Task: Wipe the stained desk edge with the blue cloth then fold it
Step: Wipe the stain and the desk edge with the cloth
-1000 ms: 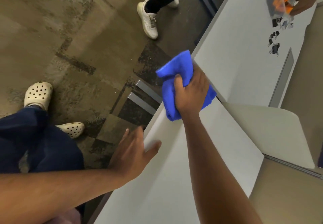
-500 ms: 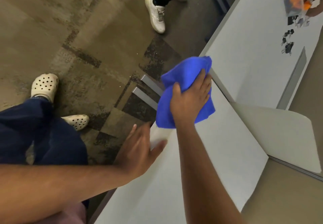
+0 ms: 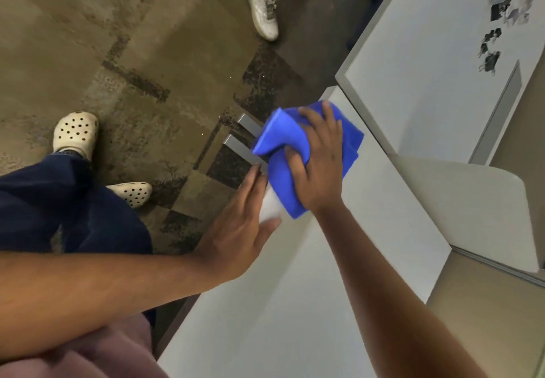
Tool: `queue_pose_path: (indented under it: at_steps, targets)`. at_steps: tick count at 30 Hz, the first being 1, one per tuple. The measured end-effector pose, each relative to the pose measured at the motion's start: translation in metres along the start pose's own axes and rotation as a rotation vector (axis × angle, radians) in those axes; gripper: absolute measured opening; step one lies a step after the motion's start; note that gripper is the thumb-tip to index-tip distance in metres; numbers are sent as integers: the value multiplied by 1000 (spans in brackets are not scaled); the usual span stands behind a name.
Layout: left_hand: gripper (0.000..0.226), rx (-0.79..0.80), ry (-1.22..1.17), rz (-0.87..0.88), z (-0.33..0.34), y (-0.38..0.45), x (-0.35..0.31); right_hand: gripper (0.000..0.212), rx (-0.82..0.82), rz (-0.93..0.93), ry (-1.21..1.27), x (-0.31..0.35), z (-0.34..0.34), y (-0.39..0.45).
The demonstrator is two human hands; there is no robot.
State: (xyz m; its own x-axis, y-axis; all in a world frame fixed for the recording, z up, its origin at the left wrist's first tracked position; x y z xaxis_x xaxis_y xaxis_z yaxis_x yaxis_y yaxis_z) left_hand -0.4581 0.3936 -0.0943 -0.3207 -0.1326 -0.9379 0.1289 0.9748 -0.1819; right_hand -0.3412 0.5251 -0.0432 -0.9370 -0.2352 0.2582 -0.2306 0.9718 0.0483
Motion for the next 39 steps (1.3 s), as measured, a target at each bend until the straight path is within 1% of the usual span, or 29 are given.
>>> queue_pose_path:
  at_steps: [2,4,6,8,11,14,15,18,20,23,25,28,30,33,37,39]
  targets:
    - [76,12,189,212,-9,-1,-13,42,25,-64,31,-1,2,-18]
    - [73,65,352,437,-14,-14,-22,45,43,-166,20,-8,0,-12]
    - [72,173,410,570,-15,-34,-22,44,39,-273,-13,-18,-3,9]
    - [73,252,479,653,-15,-45,-21,38,9,-311,-59,-27,-5,36]
    - [79,305,535,678,-13,-44,-20,28,-71,-246,-141,-28,-8,67]
    - [80,277,588,706,-11,-45,-20,27,-93,-165,-187,-7,-6,59]
    - [79,255,604,720,-11,-47,-21,27,-68,-179,-184,2,-1,44]
    - [77,204,644,763,-10,-49,-21,33,52,-306,-95,26,9,-1]
    - [79,187,631,772,-8,-48,-21,37,99,-383,-93,25,8,0]
    - [80,197,584,767,-5,-48,-18,43,144,-481,-153,12,5,27]
    - [81,208,558,765,-5,-48,-18,45,92,-423,-162,-3,-1,54]
    - [80,213,553,754,-7,-48,-18,43,-41,-204,-142,-22,-10,83]
    - [80,218,560,753,-8,-46,-19,41,-99,-59,-136,-27,-9,86]
    - [78,233,577,758,-10,-45,-21,38,-189,99,-98,-36,-10,68]
    - [75,266,614,733,-12,-45,-23,56,-311,468,36,-64,-27,28]
    - [76,263,612,730,-13,-45,-24,63,-327,540,29,-67,-33,17]
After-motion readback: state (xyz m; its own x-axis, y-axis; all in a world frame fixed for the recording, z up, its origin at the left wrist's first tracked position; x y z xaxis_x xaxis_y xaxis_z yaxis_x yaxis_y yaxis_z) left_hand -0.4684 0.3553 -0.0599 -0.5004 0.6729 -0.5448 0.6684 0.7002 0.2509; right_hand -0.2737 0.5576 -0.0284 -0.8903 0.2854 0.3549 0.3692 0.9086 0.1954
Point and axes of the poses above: each hand's wrist, its own y-axis towards the middle knuckle, its own z-axis out of the palm, x = y × z, the point moved 6 cm from there along y, towards the middle knuckle, and after that the axes turned 10 degrees about -x, right-handed, at the moved point
